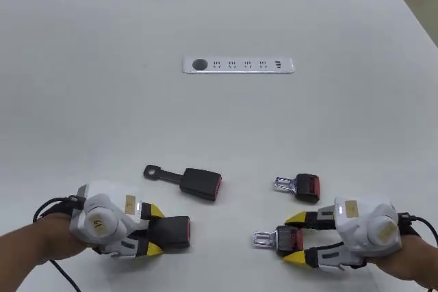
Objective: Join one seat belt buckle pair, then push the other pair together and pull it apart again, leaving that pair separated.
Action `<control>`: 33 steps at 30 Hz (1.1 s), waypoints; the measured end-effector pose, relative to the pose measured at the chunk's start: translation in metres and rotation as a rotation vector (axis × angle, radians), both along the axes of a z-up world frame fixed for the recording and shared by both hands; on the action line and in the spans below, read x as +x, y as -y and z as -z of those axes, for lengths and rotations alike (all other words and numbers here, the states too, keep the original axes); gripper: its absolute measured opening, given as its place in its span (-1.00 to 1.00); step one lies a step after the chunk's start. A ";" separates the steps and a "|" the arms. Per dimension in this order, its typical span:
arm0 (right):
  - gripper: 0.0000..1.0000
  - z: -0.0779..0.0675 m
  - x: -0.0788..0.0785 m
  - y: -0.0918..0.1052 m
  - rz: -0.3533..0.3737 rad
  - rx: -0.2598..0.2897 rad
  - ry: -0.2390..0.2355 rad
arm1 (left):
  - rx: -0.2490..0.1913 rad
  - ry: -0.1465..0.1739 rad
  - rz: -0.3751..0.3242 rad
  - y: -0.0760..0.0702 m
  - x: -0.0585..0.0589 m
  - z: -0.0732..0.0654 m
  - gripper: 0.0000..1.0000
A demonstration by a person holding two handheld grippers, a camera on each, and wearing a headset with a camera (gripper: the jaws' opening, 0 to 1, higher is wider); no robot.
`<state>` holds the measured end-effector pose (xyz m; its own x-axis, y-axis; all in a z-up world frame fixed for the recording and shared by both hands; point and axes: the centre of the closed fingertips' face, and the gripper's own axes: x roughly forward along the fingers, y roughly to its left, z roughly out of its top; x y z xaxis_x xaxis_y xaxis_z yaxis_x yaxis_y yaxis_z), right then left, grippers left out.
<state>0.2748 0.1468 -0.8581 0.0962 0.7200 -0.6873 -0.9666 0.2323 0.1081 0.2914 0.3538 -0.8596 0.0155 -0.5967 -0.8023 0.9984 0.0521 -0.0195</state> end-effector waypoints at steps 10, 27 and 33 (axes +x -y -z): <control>-0.26 0.000 0.001 -0.006 0.040 0.048 0.003 | 0.009 -0.006 0.007 -0.001 0.001 0.000 -0.33; -0.25 -0.001 0.011 -0.047 0.041 0.105 0.016 | 0.037 -0.014 -0.011 -0.001 0.002 0.000 -0.33; -0.25 -0.001 0.013 -0.063 0.039 0.132 0.016 | 0.044 -0.015 -0.013 -0.001 0.001 0.001 -0.33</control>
